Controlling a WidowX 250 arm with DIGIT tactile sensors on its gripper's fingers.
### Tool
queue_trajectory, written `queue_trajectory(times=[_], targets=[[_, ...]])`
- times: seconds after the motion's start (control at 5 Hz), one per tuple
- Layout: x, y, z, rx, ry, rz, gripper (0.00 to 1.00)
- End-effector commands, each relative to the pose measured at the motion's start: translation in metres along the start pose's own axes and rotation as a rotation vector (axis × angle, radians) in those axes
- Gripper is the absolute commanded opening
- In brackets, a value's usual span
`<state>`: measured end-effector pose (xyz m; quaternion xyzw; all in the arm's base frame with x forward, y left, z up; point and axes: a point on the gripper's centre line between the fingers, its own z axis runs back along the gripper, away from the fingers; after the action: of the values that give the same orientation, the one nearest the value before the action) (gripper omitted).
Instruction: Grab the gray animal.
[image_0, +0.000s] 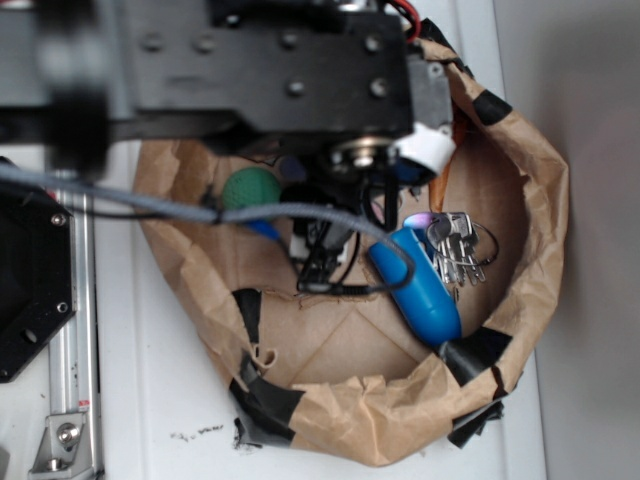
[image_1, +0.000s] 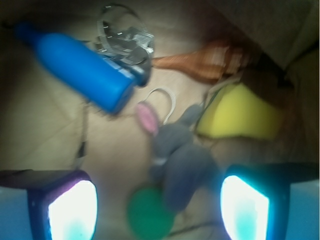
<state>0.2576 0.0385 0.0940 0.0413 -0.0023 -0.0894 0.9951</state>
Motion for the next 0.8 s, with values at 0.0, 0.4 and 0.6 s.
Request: queue_trajectory(times=[0.0, 0.4, 0.6], targets=[[-0.015, 0.015, -0.057, 0.062, 0.066, -0.051, 1.00], [0.005, 0.027, -0.072, 0.051, 0.063, 0.061, 0.18], [0.012, 0.031, -0.057, 0.033, 0.035, 0.122, 0.00]])
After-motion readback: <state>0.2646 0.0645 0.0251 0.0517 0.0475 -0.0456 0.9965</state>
